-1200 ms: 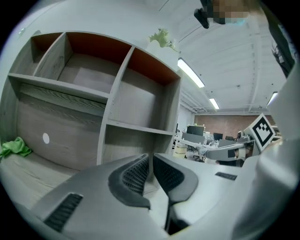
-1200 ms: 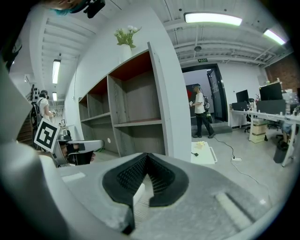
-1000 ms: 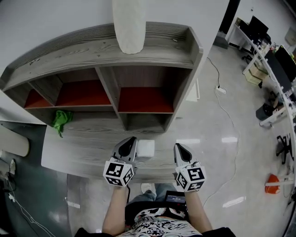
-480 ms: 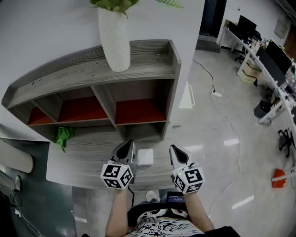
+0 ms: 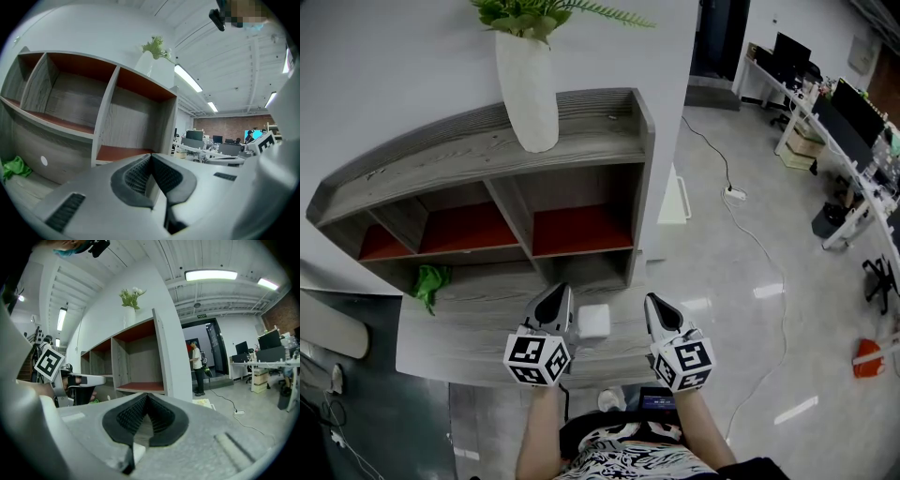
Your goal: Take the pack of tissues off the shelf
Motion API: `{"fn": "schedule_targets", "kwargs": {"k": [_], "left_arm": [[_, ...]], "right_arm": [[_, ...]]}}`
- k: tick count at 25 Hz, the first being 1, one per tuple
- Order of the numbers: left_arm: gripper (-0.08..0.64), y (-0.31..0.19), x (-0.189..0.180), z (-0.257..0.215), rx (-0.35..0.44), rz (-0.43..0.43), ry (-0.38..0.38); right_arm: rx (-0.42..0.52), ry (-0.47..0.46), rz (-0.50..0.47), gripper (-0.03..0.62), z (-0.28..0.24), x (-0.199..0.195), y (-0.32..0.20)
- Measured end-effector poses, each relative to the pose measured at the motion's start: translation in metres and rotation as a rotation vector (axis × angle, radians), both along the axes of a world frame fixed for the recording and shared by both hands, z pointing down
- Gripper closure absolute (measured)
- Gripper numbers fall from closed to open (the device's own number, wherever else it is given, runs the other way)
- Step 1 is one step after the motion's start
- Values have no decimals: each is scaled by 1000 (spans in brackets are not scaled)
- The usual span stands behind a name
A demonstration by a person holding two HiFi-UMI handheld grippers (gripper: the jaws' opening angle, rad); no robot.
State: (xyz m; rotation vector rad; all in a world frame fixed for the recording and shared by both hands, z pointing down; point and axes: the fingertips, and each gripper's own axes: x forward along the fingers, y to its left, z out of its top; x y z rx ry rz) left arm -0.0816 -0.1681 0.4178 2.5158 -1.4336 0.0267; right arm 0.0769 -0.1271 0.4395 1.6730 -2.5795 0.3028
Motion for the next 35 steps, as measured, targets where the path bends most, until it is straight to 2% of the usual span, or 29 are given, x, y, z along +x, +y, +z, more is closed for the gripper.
{"fn": "schedule_targets", "kwargs": {"k": [35], "left_arm": [[554, 4, 1, 5, -16, 51, 42]], "right_arm": [[-8, 61, 11, 588, 3, -4, -1]]}}
